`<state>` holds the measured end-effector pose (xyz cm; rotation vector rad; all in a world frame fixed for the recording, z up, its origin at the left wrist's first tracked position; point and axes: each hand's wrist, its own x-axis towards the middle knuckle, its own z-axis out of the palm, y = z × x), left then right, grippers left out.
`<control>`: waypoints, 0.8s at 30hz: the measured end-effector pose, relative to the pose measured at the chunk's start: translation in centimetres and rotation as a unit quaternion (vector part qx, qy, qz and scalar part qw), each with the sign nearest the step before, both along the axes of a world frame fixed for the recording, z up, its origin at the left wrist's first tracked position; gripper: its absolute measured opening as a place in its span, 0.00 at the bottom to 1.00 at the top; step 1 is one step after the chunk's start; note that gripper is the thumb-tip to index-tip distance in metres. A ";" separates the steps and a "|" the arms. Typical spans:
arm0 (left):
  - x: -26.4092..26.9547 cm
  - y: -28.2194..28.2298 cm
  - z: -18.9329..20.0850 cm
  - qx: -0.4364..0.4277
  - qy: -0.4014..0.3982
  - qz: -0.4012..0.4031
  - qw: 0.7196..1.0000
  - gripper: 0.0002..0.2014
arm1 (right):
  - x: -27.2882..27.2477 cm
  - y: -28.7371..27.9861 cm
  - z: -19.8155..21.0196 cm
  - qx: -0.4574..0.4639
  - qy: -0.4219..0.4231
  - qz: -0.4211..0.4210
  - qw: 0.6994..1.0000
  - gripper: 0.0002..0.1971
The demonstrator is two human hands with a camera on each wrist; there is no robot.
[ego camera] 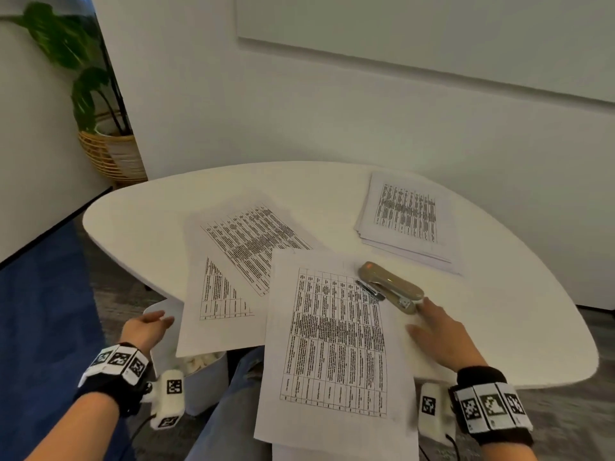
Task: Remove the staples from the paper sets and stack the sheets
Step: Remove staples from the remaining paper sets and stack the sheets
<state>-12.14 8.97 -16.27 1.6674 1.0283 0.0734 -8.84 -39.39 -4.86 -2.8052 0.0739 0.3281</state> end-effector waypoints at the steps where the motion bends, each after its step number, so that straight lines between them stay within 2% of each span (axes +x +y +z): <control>1: 0.1 -0.1 0.7 0.029 0.008 -0.010 1.000 0.17 | 0.0 0.0 -0.2 0.002 -0.003 -0.004 1.000 0.25; 3: 0.0 -0.6 2.5 0.106 -0.008 -0.007 0.994 0.17 | -0.1 -0.2 -0.7 0.015 -0.017 -0.007 1.000 0.25; 7: -0.8 -3.2 8.9 0.241 -0.154 0.091 0.954 0.17 | -0.4 -0.5 -2.0 -0.012 -0.027 0.024 0.999 0.29; 9: 0.2 -4.9 11.9 0.275 -0.207 0.021 0.939 0.15 | -0.7 -0.6 -2.6 -0.025 -0.019 0.023 0.999 0.30; 11: 2.0 -6.7 13.7 0.292 -0.234 -0.131 0.918 0.12 | -0.8 -0.6 -3.0 -0.034 -0.022 0.022 0.999 0.31; 12: 3.1 -7.6 14.3 0.304 -0.224 -0.216 0.901 0.10 | -0.8 -0.5 -3.0 -0.035 -0.024 0.021 0.999 0.31; 14: 5.4 -9.4 15.1 0.332 -0.154 -0.383 0.848 0.08 | -0.8 -0.4 -3.0 -0.034 -0.021 0.022 0.999 0.31; 17: 8.8 -11.7 15.5 0.374 -0.035 -0.540 0.753 0.12 | -0.7 -0.3 -2.8 -0.037 -0.014 0.025 0.999 0.31; 19: 10.8 -12.8 15.7 0.413 0.010 -0.582 0.701 0.15 | -0.6 -0.4 -2.5 -0.034 -0.012 0.023 0.999 0.32; 20: 11.6 -13.2 15.8 0.428 0.023 -0.591 0.684 0.16 | -0.5 -0.4 -2.5 -0.032 -0.012 0.025 0.999 0.32; 24: 14.3 -14.2 17.2 0.467 0.075 -0.607 0.639 0.19 | -0.3 -0.3 -2.0 -0.024 0.002 0.029 0.999 0.32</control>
